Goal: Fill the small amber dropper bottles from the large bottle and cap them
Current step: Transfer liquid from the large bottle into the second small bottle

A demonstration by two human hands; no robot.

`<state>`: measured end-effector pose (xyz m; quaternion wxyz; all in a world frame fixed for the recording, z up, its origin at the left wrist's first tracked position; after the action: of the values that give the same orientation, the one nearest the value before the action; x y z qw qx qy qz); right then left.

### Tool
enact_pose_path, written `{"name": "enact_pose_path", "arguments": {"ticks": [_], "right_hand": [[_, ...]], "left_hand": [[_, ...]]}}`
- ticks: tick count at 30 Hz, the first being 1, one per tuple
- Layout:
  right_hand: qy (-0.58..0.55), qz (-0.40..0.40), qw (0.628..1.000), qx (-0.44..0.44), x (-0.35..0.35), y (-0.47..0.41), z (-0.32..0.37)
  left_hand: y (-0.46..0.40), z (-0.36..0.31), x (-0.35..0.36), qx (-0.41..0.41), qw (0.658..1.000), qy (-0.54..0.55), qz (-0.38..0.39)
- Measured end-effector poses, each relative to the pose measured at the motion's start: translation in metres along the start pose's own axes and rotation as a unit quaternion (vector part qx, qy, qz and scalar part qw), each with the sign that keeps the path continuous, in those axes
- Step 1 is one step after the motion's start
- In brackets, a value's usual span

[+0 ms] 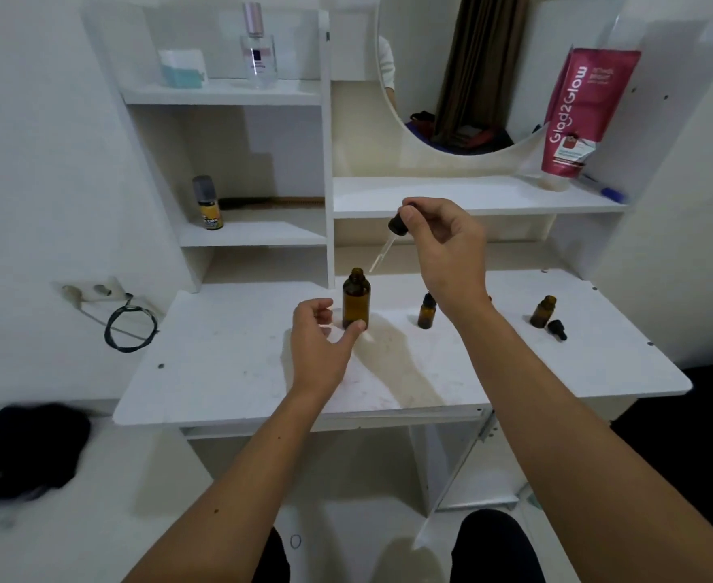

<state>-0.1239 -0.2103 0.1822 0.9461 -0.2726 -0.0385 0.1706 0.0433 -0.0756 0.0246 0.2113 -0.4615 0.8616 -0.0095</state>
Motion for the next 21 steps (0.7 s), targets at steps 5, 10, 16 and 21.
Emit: {"name": "enact_pose_path", "arguments": {"ticks": [5, 10, 16, 21], "right_hand": [[-0.008, -0.003, 1.000, 0.004, 0.013, -0.008, -0.005], [-0.009, 0.012, 1.000, 0.014, 0.023, -0.009, -0.018], [0.010, 0.050, 0.998, 0.028, 0.039, -0.003, -0.036], [0.029, 0.087, 0.994, 0.055, 0.051, 0.005, -0.053]], "left_hand": [[-0.014, 0.007, 0.023, -0.009, 0.998, 0.003, 0.055], [-0.022, 0.011, 0.029, -0.012, 0.998, 0.004, 0.054], [-0.021, 0.009, 0.028, -0.012, 0.999, 0.010, 0.046], [-0.022, 0.009, 0.028, -0.007, 0.999, 0.004, 0.046]]}}
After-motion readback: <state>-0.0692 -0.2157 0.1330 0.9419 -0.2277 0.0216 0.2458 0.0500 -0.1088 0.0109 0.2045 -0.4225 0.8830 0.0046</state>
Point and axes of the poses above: each hand's wrist, its own y-axis away from the middle knuckle, its own x-axis out of the palm, z = x × y, the point moved 10 cm from there along -y, towards the middle knuckle, and after that the axes turned 4 degrees about -y, right-handed, at the moved point
